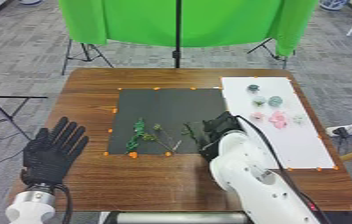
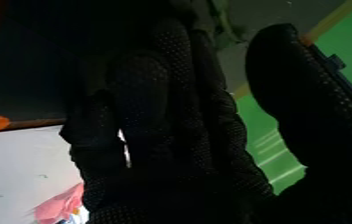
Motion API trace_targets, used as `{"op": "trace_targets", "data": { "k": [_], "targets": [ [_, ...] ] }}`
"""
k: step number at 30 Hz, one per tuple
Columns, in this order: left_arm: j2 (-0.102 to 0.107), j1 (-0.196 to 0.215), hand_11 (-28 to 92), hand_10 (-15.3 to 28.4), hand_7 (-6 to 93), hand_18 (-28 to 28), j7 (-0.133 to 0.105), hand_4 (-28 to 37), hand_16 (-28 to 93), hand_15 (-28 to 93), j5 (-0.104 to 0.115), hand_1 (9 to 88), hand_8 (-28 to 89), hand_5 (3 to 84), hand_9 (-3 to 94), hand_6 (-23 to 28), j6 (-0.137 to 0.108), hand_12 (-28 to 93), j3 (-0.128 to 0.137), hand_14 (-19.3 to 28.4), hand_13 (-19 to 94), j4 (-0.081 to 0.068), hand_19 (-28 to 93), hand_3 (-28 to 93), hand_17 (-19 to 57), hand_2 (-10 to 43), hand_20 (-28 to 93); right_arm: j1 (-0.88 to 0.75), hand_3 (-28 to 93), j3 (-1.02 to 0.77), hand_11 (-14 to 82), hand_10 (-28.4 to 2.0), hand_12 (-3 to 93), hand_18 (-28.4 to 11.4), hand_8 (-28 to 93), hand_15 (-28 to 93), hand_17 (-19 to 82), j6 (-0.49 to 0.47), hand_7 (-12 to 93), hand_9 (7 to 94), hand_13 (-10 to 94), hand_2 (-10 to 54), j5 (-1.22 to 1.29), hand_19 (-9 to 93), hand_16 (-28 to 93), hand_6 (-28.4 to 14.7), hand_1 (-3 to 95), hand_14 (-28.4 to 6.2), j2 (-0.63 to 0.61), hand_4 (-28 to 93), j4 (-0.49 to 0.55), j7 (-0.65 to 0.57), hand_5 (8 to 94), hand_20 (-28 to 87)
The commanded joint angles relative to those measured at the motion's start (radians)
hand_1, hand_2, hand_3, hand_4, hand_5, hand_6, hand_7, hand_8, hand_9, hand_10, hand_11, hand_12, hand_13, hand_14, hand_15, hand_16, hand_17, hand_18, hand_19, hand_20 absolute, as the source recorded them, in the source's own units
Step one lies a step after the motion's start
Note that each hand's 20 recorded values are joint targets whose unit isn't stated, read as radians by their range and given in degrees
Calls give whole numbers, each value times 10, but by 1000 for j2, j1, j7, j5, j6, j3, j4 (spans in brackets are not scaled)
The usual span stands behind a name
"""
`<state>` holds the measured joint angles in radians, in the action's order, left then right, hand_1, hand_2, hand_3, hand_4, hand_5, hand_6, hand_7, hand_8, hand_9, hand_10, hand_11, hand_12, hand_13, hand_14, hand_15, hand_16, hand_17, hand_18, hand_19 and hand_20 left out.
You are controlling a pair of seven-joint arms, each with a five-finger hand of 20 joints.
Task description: Arrange flowers
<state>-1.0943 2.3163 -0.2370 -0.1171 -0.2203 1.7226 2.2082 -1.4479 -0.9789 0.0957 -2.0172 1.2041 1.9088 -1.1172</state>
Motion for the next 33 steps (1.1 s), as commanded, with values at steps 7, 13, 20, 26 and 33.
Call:
{"op": "trace_targets", "data": {
  "k": [7, 13, 20, 26, 33],
  "targets": [
    [-15, -6, 156, 141, 78, 114, -3, -261, -37, 266, -40, 264, -74, 438, 358, 86, 23, 112, 2, 137, 271, -8, 217, 791, -30, 168, 132, -181, 764, -146, 389, -249, 268, -282, 86, 698, 320, -75, 523, 620, 607, -41, -323, 913, 251, -123, 355, -194, -259, -138, 156, 332, 505, 405],
    [-7, -17, 155, 141, 77, 113, -8, -255, -37, 263, -62, 265, -74, 437, 357, 86, 29, 112, -9, 138, 270, -10, 213, 791, -30, 169, 133, -197, 826, -197, 279, -218, 212, -252, -112, 689, 276, -102, 312, 551, 460, -87, -430, 886, 218, -94, 398, -194, -317, -185, 98, 336, 561, 457],
    [-12, -12, 155, 140, 76, 114, -8, -249, -36, 263, -52, 266, -74, 436, 357, 85, 23, 112, -6, 138, 270, -10, 214, 793, -31, 169, 134, -209, 837, -230, 198, -210, 188, -256, -122, 741, 246, -150, 199, 421, 360, -95, -358, 883, 195, -102, 435, -222, -346, -252, 65, 362, 476, 491],
    [-11, -5, 156, 141, 76, 114, -6, -253, -36, 262, -48, 267, -73, 436, 357, 86, 22, 113, -4, 138, 270, -8, 213, 788, -32, 168, 134, -178, 852, -189, 171, -178, 167, -250, -122, 734, 243, -111, 174, 413, 361, -95, -380, 874, 177, -85, 470, -207, -356, -279, 13, 398, 459, 501],
    [-15, 3, 156, 139, 77, 114, -8, -264, -36, 263, -38, 264, -73, 436, 356, 85, 15, 113, -8, 136, 270, -7, 214, 781, -33, 166, 135, -75, 848, -84, 153, -160, 150, -243, -125, 712, 251, -49, 164, 407, 366, -95, -363, 869, 164, -74, 491, -188, -363, -282, -91, 406, 451, 501]
  ]
}}
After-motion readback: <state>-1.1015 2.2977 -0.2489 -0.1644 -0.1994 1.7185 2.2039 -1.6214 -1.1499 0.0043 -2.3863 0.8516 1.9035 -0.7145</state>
